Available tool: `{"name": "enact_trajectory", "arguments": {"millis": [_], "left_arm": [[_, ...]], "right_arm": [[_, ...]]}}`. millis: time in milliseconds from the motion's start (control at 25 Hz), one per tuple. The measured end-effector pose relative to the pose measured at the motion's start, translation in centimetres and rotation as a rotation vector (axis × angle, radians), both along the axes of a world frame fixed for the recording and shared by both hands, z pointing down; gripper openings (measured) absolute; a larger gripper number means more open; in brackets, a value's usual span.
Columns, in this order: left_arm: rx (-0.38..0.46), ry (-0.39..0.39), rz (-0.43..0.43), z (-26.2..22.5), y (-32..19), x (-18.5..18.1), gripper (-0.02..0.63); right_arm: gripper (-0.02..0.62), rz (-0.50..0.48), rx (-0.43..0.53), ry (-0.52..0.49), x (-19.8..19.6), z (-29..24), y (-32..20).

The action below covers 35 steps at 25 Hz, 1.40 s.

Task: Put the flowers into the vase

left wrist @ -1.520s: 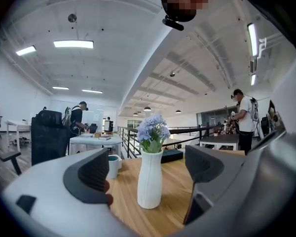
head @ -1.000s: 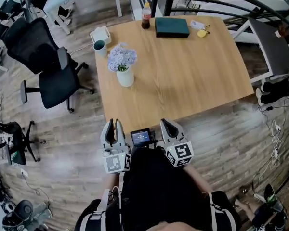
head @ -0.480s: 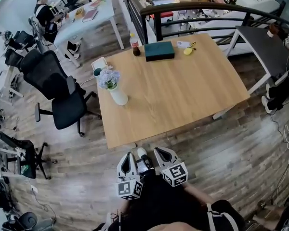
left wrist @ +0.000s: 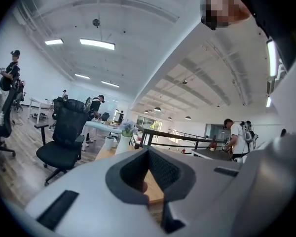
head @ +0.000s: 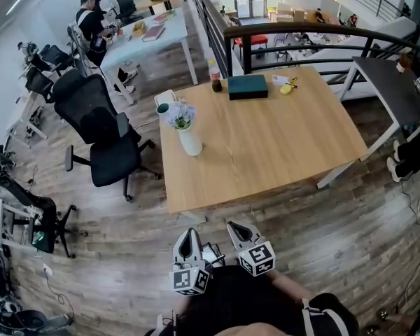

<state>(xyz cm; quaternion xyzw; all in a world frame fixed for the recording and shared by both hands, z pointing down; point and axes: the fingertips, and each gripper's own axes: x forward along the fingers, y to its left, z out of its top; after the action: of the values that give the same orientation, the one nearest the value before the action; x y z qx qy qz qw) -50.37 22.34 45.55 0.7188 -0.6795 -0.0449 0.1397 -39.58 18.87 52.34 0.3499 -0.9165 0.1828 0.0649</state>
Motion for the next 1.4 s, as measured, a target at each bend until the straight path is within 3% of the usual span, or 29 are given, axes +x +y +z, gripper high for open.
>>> {"name": "enact_trajectory", "arguments": {"millis": [160, 400, 720, 1160, 1400], "left_arm": [[0.007, -0.009, 0.004, -0.2, 2.6, -2.0, 0.048], [-0.003, 0.011, 0.079, 0.5, 6.5, -3.4, 0.048], [-0.006, 0.010, 0.188, 1.2, 8.8, -1.8, 0.048], [0.016, -0.005, 0.083, -0.1, 10.7, -3.7, 0.048], [0.013, -0.038, 0.100, 0.2, 10.4, -1.7, 0.048]], "right_arm": [[0.018, -0.002, 0.014, 0.012, -2.4, -1.0, 2.6], [0.018, 0.027, 0.012, 0.050, -5.0, -1.2, 7.8], [0.018, 0.104, 0.027, 0.100, -4.0, -1.7, 11.4], [0.017, 0.079, 0.068, 0.072, -3.6, -3.7, 11.9], [0.017, 0.032, 0.073, 0.055, -3.7, -3.1, 11.9]]}}
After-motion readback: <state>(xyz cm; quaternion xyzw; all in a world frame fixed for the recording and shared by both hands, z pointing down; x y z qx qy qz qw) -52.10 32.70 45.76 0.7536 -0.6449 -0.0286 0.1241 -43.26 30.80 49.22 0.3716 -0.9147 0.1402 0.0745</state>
